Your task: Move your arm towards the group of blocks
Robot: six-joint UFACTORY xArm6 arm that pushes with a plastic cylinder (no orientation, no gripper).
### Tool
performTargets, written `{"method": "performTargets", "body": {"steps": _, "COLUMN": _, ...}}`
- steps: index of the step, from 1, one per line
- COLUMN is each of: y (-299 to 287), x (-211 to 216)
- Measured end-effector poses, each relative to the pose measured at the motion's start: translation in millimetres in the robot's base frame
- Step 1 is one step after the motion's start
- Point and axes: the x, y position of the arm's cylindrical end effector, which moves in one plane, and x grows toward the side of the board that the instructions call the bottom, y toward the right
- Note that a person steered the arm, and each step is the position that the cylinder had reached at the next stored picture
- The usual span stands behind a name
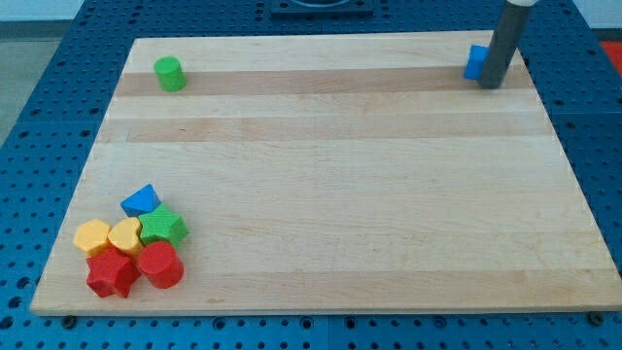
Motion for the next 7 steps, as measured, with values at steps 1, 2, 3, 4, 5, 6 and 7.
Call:
{"method": "performTargets", "body": {"steps": 1, "y": 0.0, "x": -7.8}}
{"method": "performTargets", "body": {"steps": 2, "y": 0.0, "x": -7.8}}
{"method": "performTargets", "body": {"steps": 3, "y": -0.2, "x": -0.6}}
{"method": "performTargets", "body": {"steps": 4, "y": -29.6, "x": 8.7}}
{"method": "performTargets", "body": {"steps": 5, "y": -63.1, "x": 10.2}}
{"method": "performTargets", "body": {"steps": 6, "y": -90.7, "x": 10.2}}
{"method": "performTargets", "body": {"steps": 7, "y": -113.8, "x": 10.1}}
